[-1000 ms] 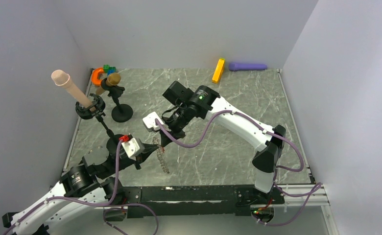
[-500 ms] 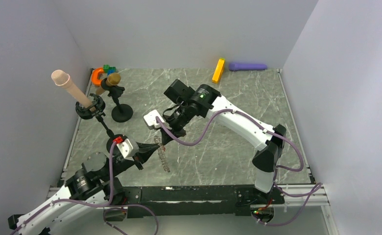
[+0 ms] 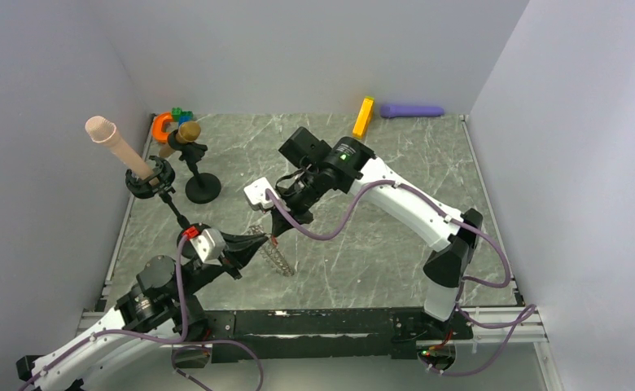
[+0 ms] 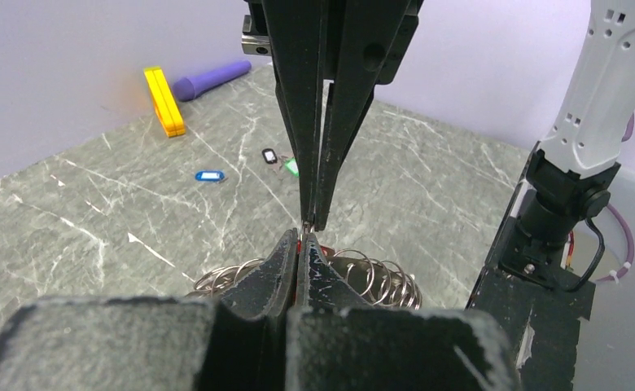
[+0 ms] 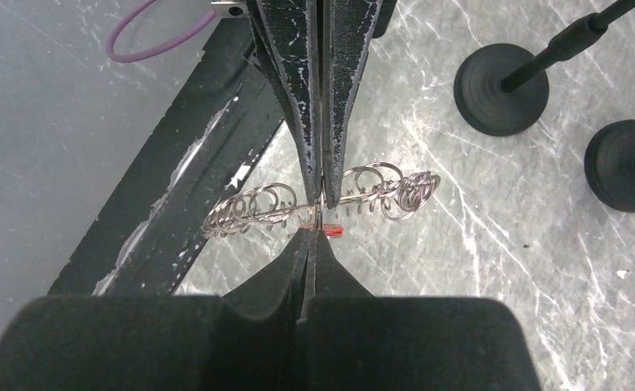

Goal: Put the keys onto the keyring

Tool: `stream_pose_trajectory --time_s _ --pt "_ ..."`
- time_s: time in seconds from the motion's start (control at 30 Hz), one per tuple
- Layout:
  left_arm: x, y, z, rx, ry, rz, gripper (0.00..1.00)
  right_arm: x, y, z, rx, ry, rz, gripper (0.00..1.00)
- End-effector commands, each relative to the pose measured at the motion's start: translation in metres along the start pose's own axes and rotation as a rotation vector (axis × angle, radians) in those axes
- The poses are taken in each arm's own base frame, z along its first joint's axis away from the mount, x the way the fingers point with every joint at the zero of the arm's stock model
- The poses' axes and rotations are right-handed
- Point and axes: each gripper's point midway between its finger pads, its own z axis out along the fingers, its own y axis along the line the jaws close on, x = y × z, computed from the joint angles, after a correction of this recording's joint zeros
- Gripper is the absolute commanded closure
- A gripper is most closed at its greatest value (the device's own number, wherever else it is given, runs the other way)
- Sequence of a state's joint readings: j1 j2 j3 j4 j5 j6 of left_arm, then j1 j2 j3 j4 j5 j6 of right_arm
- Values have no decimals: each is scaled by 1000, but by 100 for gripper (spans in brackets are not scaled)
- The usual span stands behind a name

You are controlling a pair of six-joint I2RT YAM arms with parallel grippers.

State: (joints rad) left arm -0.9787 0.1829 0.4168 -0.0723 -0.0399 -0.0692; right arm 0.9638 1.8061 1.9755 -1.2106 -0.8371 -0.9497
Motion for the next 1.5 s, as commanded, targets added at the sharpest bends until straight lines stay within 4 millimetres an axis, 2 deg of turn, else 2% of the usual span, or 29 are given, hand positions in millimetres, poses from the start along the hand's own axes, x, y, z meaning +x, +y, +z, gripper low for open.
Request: stream_pose_trajectory --time_s 0.0,0.43,0.93,1.47 --pt "-53 4 0 -29 -204 -36 100 -17 12 -18 16 -24 -37 100" --pt "-68 6 9 -42 -257 -41 100 -23 4 -27 55 -44 -16 100" --pt "-69 16 11 -100 -322 -88 100 -19 -1 -27 81 -36 58 100" --pt "-70 19 14 -115 -354 -98 100 -14 4 -24 75 -33 107 100"
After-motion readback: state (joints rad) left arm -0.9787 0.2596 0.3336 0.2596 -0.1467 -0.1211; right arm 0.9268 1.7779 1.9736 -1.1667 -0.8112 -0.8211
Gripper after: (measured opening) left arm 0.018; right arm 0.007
